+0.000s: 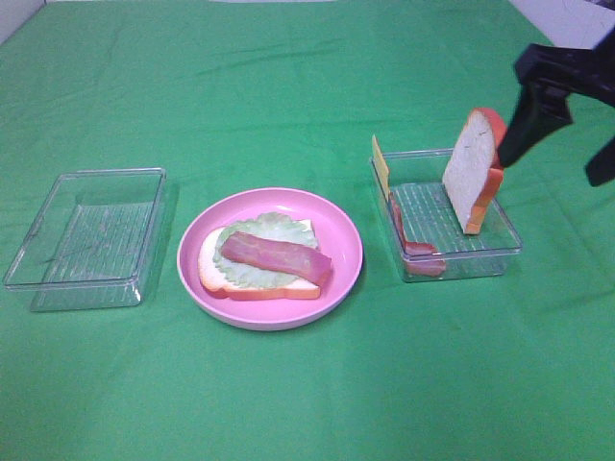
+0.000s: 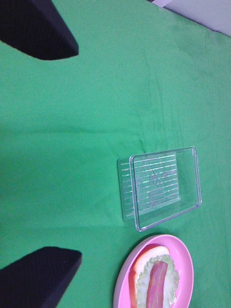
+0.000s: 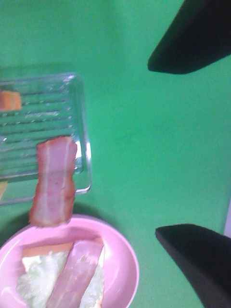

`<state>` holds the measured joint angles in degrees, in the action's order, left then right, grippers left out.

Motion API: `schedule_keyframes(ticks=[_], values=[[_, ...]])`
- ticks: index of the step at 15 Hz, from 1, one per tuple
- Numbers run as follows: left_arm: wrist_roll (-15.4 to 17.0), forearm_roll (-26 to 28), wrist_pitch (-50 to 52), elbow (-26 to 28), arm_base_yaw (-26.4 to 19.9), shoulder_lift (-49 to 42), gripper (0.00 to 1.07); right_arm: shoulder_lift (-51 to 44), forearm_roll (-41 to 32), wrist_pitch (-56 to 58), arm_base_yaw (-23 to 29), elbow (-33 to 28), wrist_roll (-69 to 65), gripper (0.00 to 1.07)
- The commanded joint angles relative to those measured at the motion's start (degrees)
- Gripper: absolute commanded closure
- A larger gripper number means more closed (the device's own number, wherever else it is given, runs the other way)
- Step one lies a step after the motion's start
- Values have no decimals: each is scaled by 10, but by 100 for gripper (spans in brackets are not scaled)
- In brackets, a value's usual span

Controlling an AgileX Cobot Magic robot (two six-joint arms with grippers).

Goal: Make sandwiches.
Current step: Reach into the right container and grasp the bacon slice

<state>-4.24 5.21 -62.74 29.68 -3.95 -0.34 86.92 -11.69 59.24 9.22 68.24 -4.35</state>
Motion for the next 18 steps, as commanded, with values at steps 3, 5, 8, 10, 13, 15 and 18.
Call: schedule_keyframes(ticks=[3,5,8,10,13,15,18], values=[[5,6,10,-1,3,-9,6,123,48,-6,116,142,-84,26],[5,6,10,-1,3,-9,6,166,48,3,140,183,-84,26],[5,6,10,-1,3,-9,6,233,61,29,156,239,-83,26],[5,6,10,-1,3,-9,6,265,68,29,156,241,-81,26],[5,6,10,-1,3,-9,6,295,81,23,156,241,-80,26],[5,6,10,-1,3,-9,6,305,89,16,156,241,-78,26],[5,6,10,-1,3,-9,6,326,93,15,156,241,-76,26]])
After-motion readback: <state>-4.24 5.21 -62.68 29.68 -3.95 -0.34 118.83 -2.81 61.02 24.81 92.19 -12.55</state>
